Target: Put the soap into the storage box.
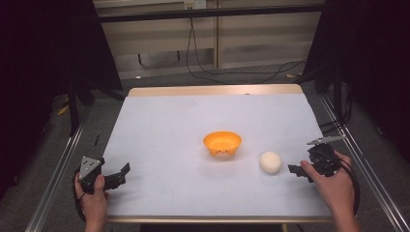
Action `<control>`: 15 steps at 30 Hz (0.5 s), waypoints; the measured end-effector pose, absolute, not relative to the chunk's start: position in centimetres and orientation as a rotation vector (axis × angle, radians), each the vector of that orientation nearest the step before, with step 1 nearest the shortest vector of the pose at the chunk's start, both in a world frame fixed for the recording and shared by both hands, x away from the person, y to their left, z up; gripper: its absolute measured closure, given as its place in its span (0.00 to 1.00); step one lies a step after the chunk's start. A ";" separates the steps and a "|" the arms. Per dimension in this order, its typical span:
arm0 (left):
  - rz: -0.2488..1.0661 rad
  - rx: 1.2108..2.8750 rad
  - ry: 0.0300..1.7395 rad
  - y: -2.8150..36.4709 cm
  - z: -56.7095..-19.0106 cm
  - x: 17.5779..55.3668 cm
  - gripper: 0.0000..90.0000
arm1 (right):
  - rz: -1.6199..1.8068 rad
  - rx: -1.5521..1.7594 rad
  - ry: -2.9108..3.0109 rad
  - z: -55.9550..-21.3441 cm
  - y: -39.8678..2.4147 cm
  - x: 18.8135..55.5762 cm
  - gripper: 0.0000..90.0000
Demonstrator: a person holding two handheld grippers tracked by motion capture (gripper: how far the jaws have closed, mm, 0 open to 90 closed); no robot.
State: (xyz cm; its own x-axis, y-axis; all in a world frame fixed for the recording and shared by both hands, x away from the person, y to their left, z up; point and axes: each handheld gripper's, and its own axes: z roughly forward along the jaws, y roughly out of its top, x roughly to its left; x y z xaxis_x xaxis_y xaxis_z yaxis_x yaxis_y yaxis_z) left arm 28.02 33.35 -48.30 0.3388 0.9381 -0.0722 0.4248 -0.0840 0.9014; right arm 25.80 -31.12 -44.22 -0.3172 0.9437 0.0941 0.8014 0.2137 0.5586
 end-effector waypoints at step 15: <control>0.694 1.682 1.232 33.4 -48.3 28.0 0.00 | 0.743 1.563 2.341 -43.6 -28.4 27.4 0.13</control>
State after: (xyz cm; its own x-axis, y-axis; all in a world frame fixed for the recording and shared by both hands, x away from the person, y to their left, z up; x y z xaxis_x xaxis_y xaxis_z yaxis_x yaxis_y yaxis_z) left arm 28.04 33.38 -48.29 0.3431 0.9366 -0.0704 0.4245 -0.0878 0.9012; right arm 27.41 -28.37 -43.63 -0.4048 0.9103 0.0869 0.7939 0.3027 0.5274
